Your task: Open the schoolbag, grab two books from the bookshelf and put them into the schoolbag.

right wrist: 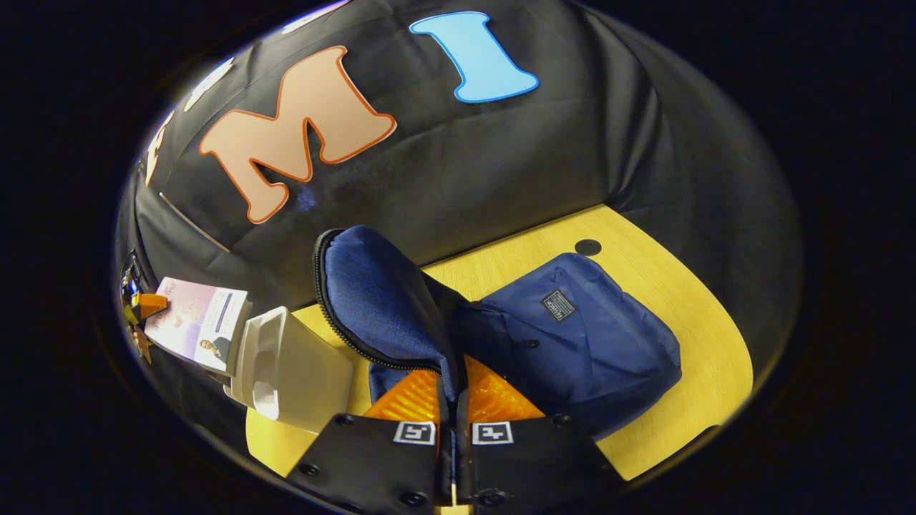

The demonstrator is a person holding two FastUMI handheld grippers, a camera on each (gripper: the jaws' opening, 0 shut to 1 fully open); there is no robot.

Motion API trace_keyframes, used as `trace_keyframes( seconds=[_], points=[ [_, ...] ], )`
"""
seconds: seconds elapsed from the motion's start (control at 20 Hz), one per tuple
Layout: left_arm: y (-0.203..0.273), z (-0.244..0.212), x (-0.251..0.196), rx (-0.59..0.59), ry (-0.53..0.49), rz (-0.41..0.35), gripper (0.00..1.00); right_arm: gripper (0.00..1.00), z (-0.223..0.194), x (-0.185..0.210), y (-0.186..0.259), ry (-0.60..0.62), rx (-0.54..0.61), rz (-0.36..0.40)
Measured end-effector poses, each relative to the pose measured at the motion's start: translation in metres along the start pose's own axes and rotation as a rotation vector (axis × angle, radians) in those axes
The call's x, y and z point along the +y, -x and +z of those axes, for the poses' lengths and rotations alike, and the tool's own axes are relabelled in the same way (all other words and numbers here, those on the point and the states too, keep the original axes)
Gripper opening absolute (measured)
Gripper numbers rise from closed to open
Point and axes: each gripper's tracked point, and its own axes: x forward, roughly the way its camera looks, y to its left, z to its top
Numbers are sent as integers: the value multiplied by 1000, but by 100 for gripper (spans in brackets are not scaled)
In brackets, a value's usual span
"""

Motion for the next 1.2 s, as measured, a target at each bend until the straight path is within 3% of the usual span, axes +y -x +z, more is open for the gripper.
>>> trace_keyframes(
  seconds=[0.55, 1.2],
  points=[
    [-108, -91, -11, 94, 29, -47, 33, 4, 2, 0, 2, -4, -11, -3],
    [-212, -176, -2, 213, 62, -18, 34, 4, 9, 2, 4, 19, -30, 29]
  ],
)
